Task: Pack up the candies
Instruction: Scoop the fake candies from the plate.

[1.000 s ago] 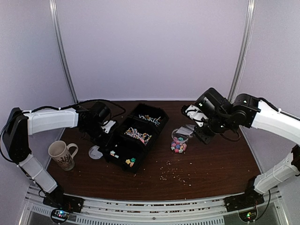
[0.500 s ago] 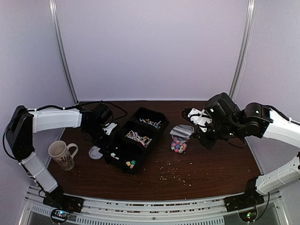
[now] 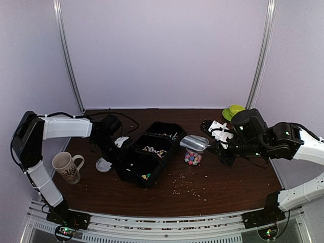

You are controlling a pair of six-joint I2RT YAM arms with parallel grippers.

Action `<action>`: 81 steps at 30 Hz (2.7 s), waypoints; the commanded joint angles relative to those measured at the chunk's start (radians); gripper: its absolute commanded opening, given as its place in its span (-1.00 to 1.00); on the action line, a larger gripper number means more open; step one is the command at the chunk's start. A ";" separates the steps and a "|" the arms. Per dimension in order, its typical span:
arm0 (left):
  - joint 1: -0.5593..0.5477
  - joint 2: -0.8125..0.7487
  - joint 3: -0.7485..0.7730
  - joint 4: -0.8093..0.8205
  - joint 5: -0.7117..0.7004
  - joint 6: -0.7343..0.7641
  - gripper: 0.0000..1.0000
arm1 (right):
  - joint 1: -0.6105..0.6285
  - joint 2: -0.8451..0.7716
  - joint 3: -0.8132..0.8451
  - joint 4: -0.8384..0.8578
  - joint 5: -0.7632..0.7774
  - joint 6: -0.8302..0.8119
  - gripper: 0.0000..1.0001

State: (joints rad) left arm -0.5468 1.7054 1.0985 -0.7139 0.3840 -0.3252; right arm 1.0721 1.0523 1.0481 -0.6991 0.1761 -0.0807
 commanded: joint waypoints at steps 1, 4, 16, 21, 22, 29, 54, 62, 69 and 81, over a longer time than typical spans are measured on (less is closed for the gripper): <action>0.045 -0.014 0.002 0.264 0.339 -0.053 -1.00 | 0.009 -0.033 -0.019 0.047 -0.005 0.010 -1.00; 0.065 0.022 -0.028 0.328 0.442 -0.110 -1.00 | 0.011 -0.042 -0.023 0.043 -0.008 0.011 -1.00; 0.072 0.052 0.000 0.268 0.394 -0.063 -1.00 | 0.019 -0.027 -0.004 0.036 -0.018 0.033 -1.00; 0.072 -0.008 0.043 0.142 0.185 0.012 -1.00 | 0.020 0.042 0.055 -0.021 -0.021 0.046 -1.00; 0.071 -0.022 0.047 0.124 0.148 0.017 -1.00 | 0.021 0.061 0.071 -0.038 -0.020 0.049 -1.00; 0.049 -0.126 0.040 0.017 -0.071 0.033 -1.00 | 0.024 0.188 0.205 -0.137 -0.039 0.058 -1.00; -0.123 -0.155 -0.022 0.040 -0.336 0.089 -1.00 | 0.103 0.700 0.573 -0.361 -0.026 0.072 -1.00; -0.128 -0.163 -0.019 0.040 -0.368 0.089 -1.00 | 0.105 0.818 0.698 -0.429 0.058 0.061 -1.00; -0.131 -0.172 -0.020 0.038 -0.387 0.092 -1.00 | 0.104 0.903 0.815 -0.495 0.092 0.038 -1.00; -0.131 -0.162 -0.015 0.034 -0.385 0.089 -1.00 | 0.090 0.902 0.846 -0.499 0.067 0.000 -1.00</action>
State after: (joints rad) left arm -0.6697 1.5822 1.0515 -0.7898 -0.0338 -0.2344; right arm 1.1709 1.9507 1.8610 -1.1820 0.2363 -0.0601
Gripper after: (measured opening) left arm 0.061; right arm 0.078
